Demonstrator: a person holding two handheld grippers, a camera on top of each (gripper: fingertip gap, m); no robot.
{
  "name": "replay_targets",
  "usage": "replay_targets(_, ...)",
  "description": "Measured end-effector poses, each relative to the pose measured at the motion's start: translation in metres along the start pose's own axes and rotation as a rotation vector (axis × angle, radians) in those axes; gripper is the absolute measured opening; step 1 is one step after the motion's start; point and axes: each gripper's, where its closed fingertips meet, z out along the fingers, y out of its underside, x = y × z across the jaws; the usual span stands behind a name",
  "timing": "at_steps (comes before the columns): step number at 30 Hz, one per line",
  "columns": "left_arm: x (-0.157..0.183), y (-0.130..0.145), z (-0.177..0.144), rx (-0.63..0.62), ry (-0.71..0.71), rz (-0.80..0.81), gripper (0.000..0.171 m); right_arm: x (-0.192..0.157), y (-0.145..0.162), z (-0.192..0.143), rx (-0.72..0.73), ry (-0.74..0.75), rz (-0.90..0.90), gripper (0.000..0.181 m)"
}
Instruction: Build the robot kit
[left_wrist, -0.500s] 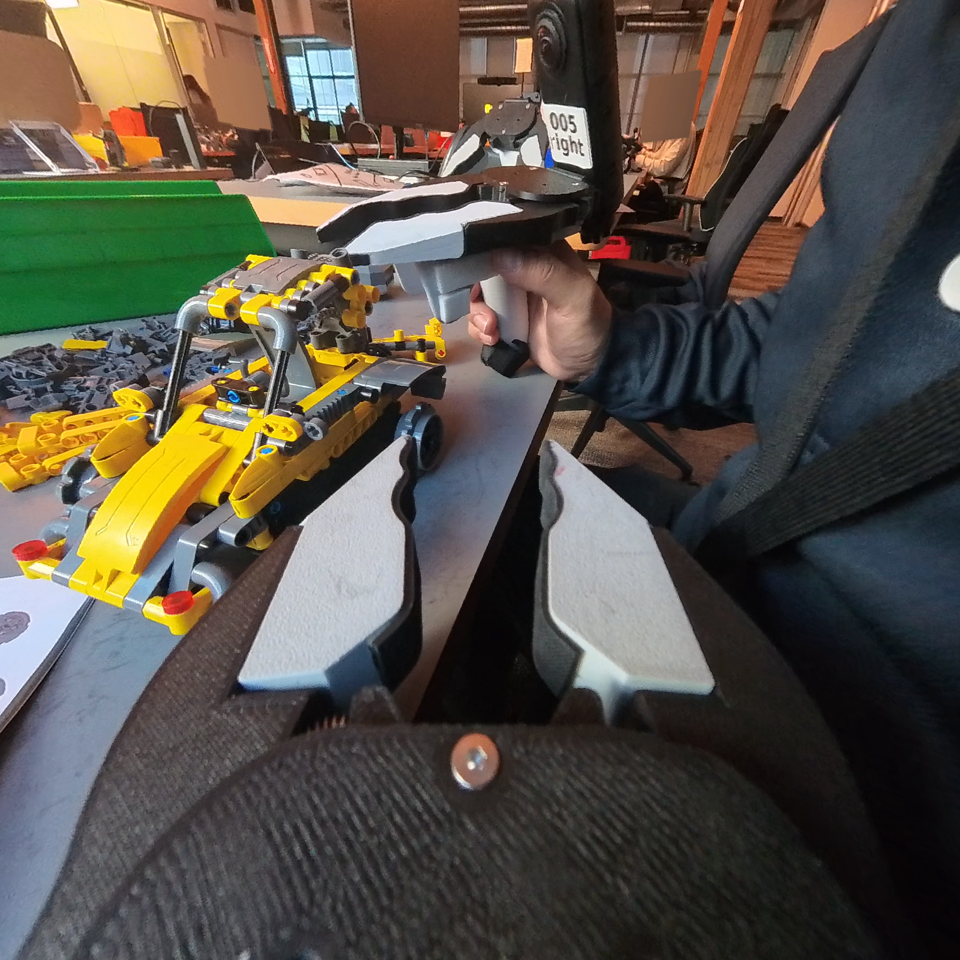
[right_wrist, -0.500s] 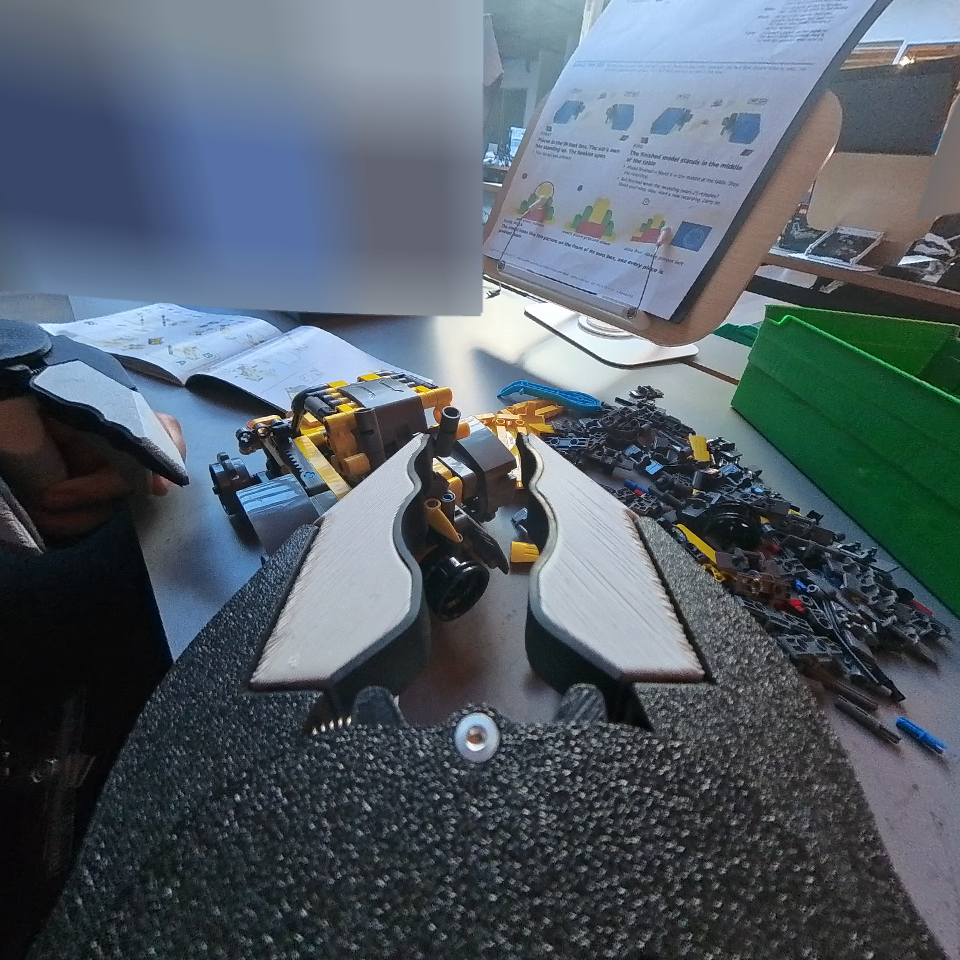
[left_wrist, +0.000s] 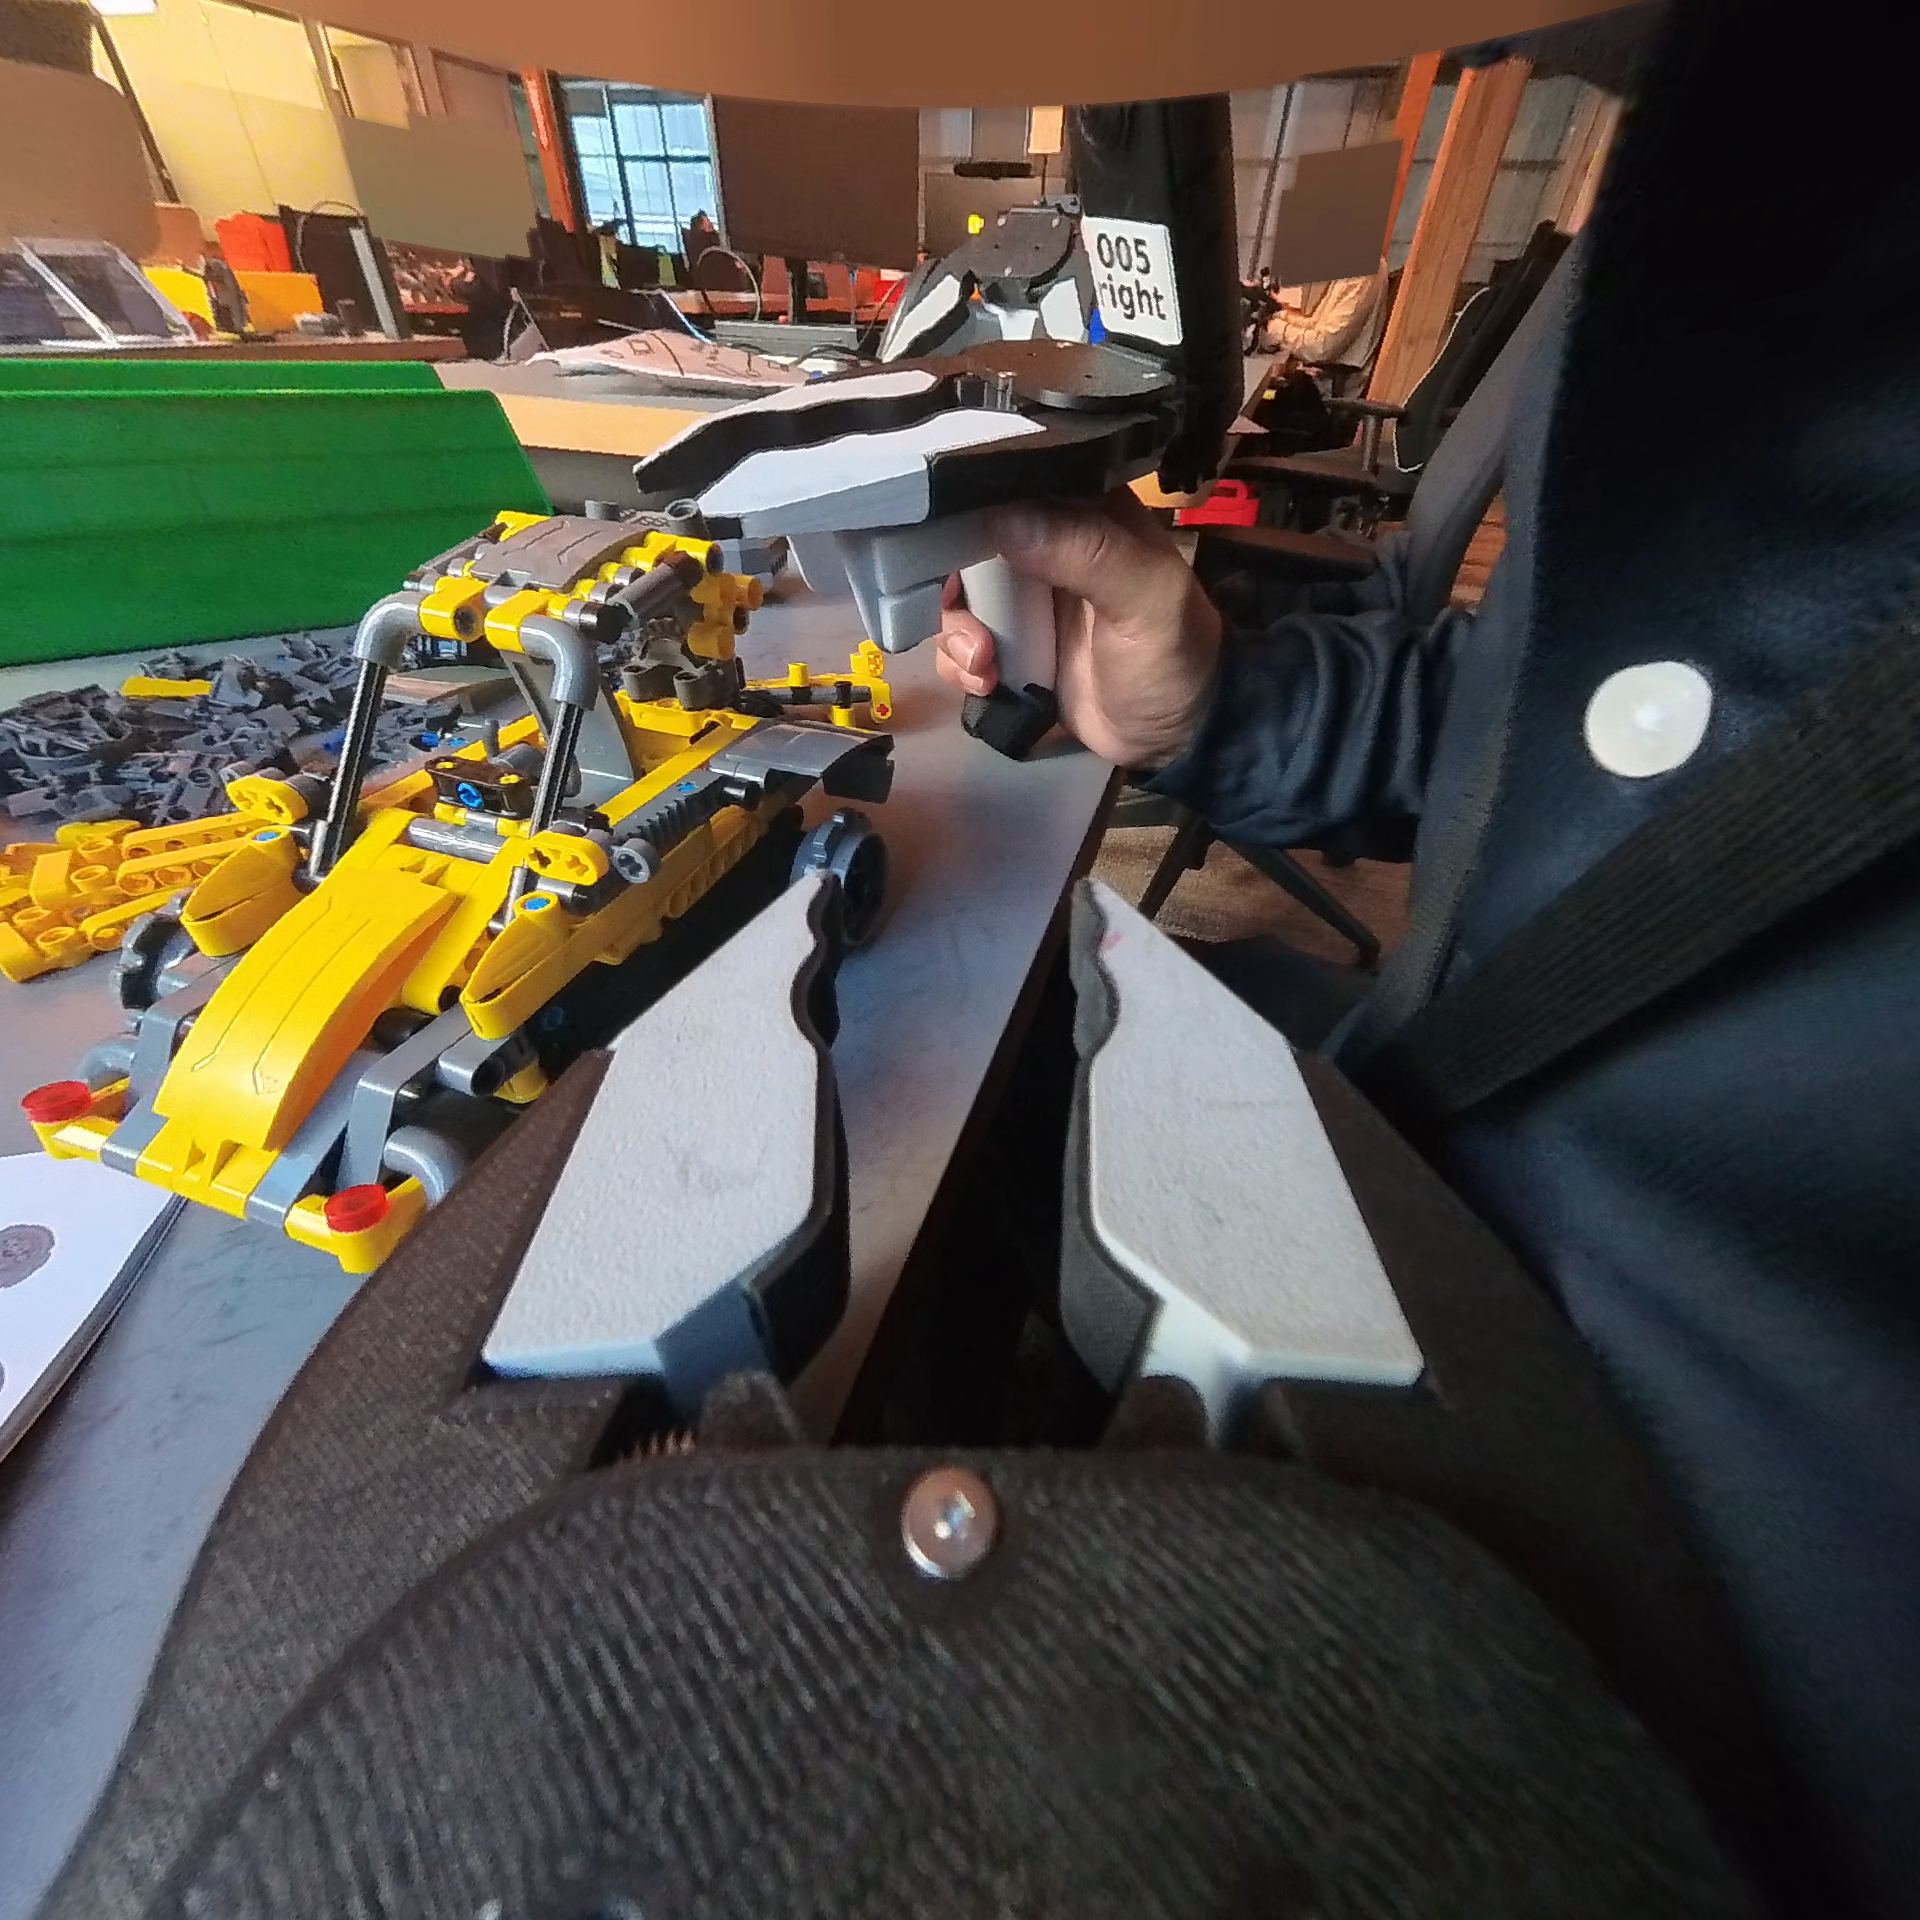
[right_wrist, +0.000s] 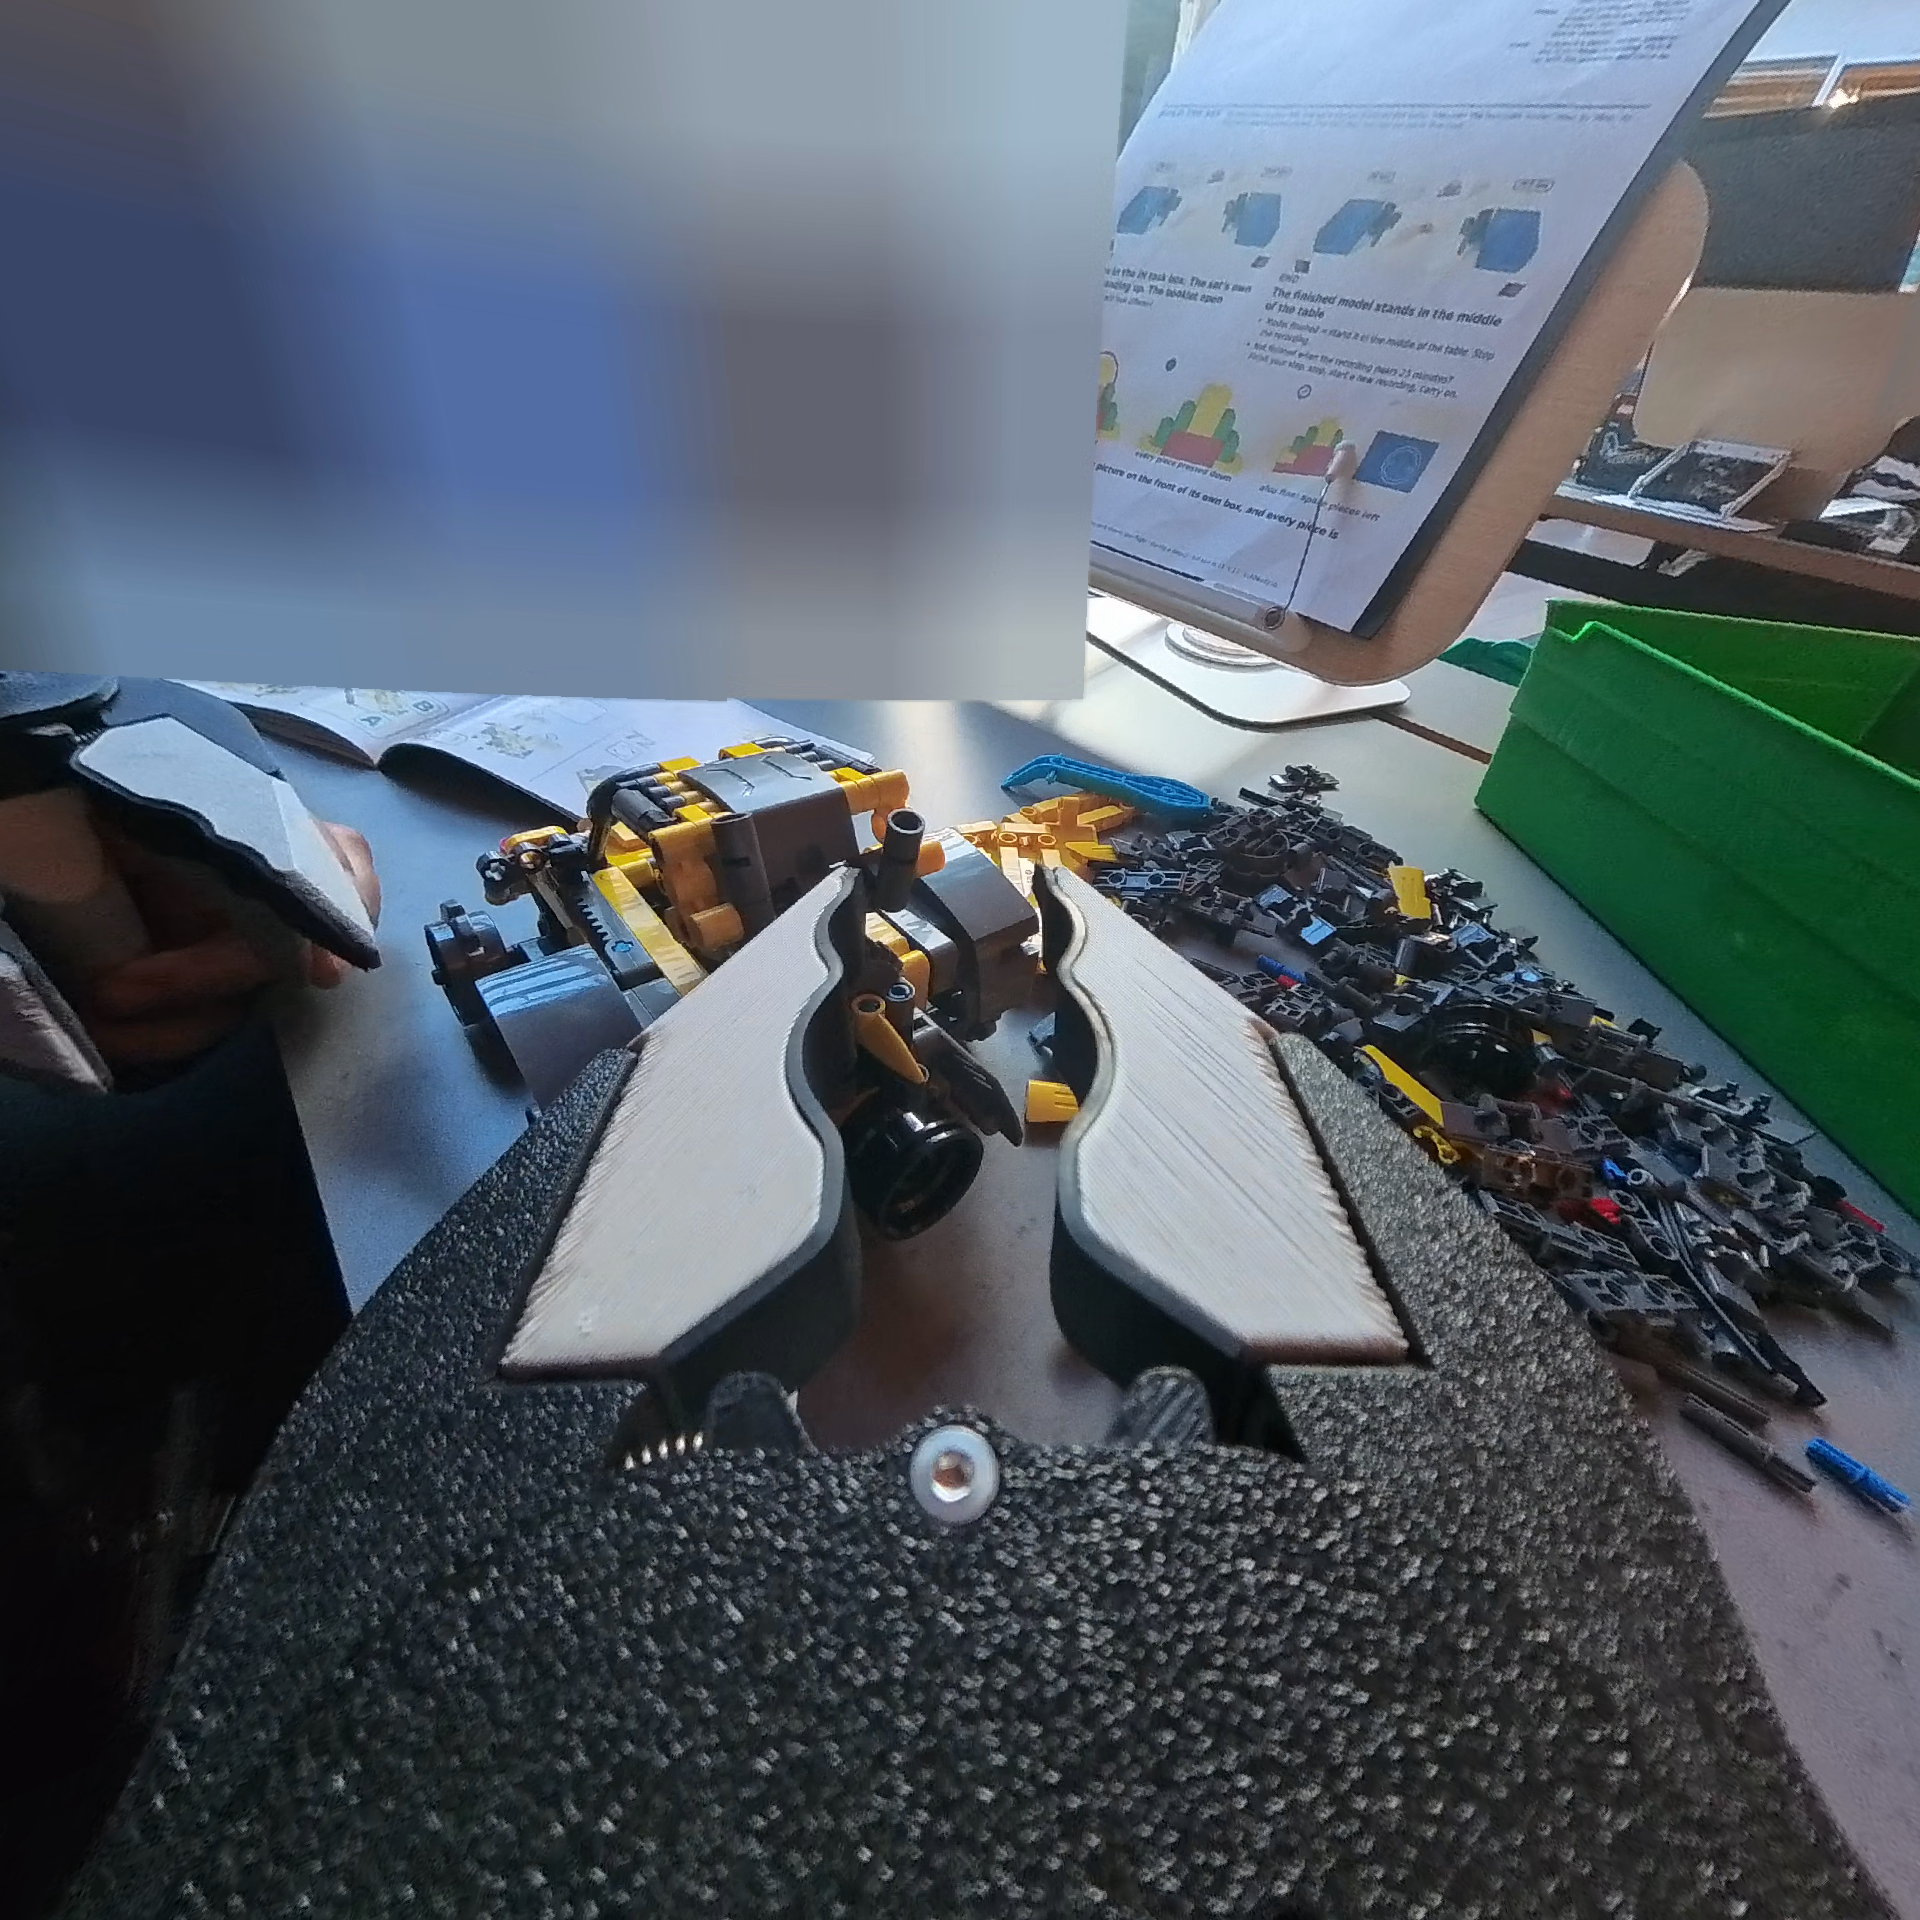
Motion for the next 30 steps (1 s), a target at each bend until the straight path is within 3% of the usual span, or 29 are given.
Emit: replay_targets(30, 0.0001, 0.0031, 0.0029, -0.017, -0.014, 0.004, 0.037, -0.0006, -0.0034, -0.0034, 0.029, -0.003, -0.002, 0.036)
